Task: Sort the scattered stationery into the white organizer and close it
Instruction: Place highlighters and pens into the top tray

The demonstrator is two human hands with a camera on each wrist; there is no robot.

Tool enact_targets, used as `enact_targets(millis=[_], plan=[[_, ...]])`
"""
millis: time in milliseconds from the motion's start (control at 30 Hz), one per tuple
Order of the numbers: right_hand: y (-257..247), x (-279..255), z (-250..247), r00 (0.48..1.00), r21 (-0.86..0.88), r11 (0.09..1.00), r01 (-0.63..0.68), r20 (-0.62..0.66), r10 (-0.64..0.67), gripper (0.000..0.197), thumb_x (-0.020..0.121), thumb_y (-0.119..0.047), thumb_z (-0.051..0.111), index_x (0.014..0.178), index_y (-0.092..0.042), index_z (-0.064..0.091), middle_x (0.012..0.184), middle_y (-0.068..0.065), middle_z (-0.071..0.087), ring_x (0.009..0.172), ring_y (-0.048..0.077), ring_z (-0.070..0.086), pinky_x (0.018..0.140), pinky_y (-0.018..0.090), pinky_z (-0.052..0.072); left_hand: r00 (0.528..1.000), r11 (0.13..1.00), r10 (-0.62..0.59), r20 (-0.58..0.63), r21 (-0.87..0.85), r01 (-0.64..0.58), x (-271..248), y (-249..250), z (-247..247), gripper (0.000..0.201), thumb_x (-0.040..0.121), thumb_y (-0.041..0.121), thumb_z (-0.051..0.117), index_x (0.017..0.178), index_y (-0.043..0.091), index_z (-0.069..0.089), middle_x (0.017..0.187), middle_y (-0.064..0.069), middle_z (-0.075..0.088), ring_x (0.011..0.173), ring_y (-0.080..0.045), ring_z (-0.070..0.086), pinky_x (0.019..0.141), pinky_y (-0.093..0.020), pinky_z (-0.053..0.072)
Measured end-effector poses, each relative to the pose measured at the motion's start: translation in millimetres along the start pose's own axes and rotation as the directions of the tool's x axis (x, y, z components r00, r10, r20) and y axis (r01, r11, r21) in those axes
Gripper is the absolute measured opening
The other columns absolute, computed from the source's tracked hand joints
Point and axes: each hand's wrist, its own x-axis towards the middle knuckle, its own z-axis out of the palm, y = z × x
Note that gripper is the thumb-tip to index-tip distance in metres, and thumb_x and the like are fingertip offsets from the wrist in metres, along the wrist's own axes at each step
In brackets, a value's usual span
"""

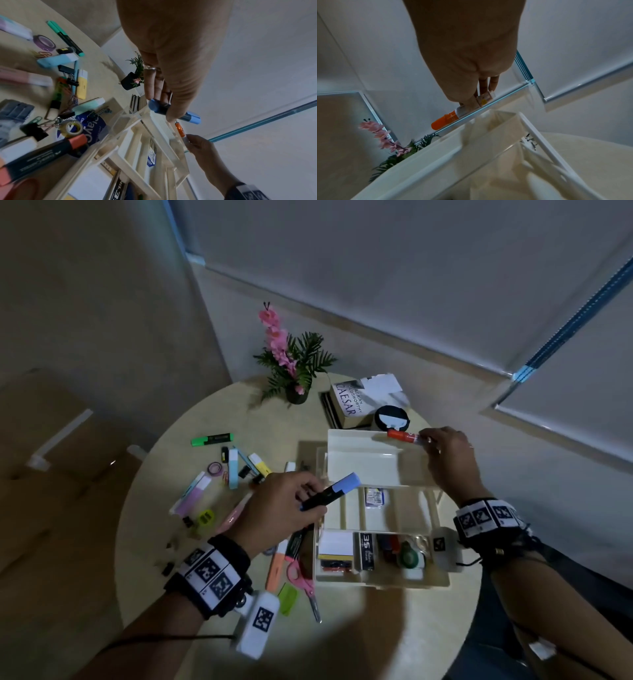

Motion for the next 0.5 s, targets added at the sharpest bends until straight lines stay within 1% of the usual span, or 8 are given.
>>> enact_targets(millis=[100, 167, 267, 300, 333, 400, 467, 500], plan=[[9.4, 9.9, 12.3, 0.999, 0.004, 0.999, 0.034, 0.033, -0.034, 0.018, 0.096, -0.011, 0.069, 0.111, -0.014, 0.078, 0.102, 0.017, 0.071, 0.094, 0.044, 0.062, 0.081, 0.049, 0.052, 1.000, 0.999, 0.009, -0.021, 0.034, -0.008, 2.3, 8.5, 9.0, 0.024, 0.079, 0.022, 0.088, 0.098, 0.028, 0.074, 0.086, 0.016, 0.072, 0.082, -0.005, 0.068, 0.070, -0.040, 0.064], [14.2, 14.5, 18.5, 0.998, 0.014, 0.999, 0.050, 0.044, -0.051, 0.021, 0.094, -0.005, 0.069, 0.111, -0.013, 0.079, 0.106, 0.020, 0.069, 0.097, 0.044, 0.061, 0.085, 0.050, 0.050, 0.999, 0.998, 0.016, -0.037, 0.063, -0.013, 4.5, 14.0, 12.4, 0.023, 0.080, 0.022, 0.087, 0.099, 0.025, 0.074, 0.087, 0.016, 0.071, 0.082, -0.004, 0.068, 0.070, -0.037, 0.063], [19.4, 17.3, 24.6, 0.998, 0.093, 0.995, 0.027, 0.054, -0.032, 0.026, 0.092, -0.001, 0.069, 0.115, -0.010, 0.078, 0.123, 0.022, 0.060, 0.114, 0.044, 0.056, 0.099, 0.050, 0.050, 0.997, 0.992, 0.045, -0.063, 0.122, -0.037, 10.1, 22.9, 17.6, 0.023, 0.080, 0.022, 0.087, 0.100, 0.022, 0.074, 0.086, 0.017, 0.070, 0.083, -0.002, 0.067, 0.070, -0.030, 0.062], [21.0, 17.5, 25.3, 0.998, 0.127, 0.992, 0.010, 0.054, -0.017, 0.026, 0.092, -0.001, 0.069, 0.116, -0.009, 0.077, 0.126, 0.021, 0.057, 0.117, 0.042, 0.055, 0.102, 0.048, 0.049, 0.996, 0.989, 0.054, -0.073, 0.145, -0.043, 13.3, 25.5, 19.1, 0.024, 0.080, 0.022, 0.088, 0.100, 0.022, 0.075, 0.086, 0.017, 0.070, 0.083, -0.002, 0.067, 0.070, -0.028, 0.062], [22.3, 17.3, 25.4, 0.999, 0.156, 0.988, -0.005, 0.048, -0.003, 0.026, 0.092, -0.002, 0.069, 0.116, -0.008, 0.077, 0.126, 0.020, 0.057, 0.117, 0.040, 0.055, 0.103, 0.045, 0.048, 0.994, 0.983, 0.069, -0.082, 0.173, -0.054, 17.8, 28.2, 20.5, 0.025, 0.079, 0.023, 0.088, 0.099, 0.021, 0.075, 0.086, 0.016, 0.071, 0.082, -0.001, 0.068, 0.071, -0.028, 0.061], [23.6, 17.4, 23.7, 1.000, 0.194, 0.981, -0.008, 0.012, 0.006, 0.022, 0.091, -0.005, 0.072, 0.112, -0.009, 0.078, 0.115, 0.017, 0.062, 0.107, 0.038, 0.059, 0.095, 0.040, 0.048, 0.991, 0.966, 0.105, -0.084, 0.244, -0.082, 29.3, 32.6, 23.7, 0.024, 0.078, 0.024, 0.089, 0.098, 0.020, 0.075, 0.087, 0.013, 0.073, 0.080, -0.002, 0.068, 0.071, -0.030, 0.061], [23.3, 17.7, 20.9, 1.000, 0.215, 0.977, 0.006, -0.009, -0.004, 0.019, 0.089, -0.007, 0.076, 0.107, -0.010, 0.080, 0.105, 0.015, 0.068, 0.099, 0.037, 0.062, 0.088, 0.040, 0.048, 0.992, 0.953, 0.108, -0.069, 0.292, -0.084, 44.4, 35.8, 27.3, 0.022, 0.079, 0.026, 0.087, 0.096, 0.022, 0.074, 0.087, 0.010, 0.074, 0.079, -0.005, 0.068, 0.069, -0.034, 0.060], [22.3, 17.1, 19.9, 1.000, 0.202, 0.979, 0.018, -0.008, -0.017, 0.019, 0.088, -0.008, 0.077, 0.106, -0.010, 0.080, 0.103, 0.016, 0.070, 0.099, 0.038, 0.061, 0.087, 0.040, 0.047, 0.993, 0.947, 0.097, -0.062, 0.313, -0.073, 52.3, 37.1, 29.2, 0.022, 0.080, 0.028, 0.087, 0.096, 0.023, 0.073, 0.087, 0.010, 0.073, 0.079, -0.007, 0.068, 0.068, -0.036, 0.059]])
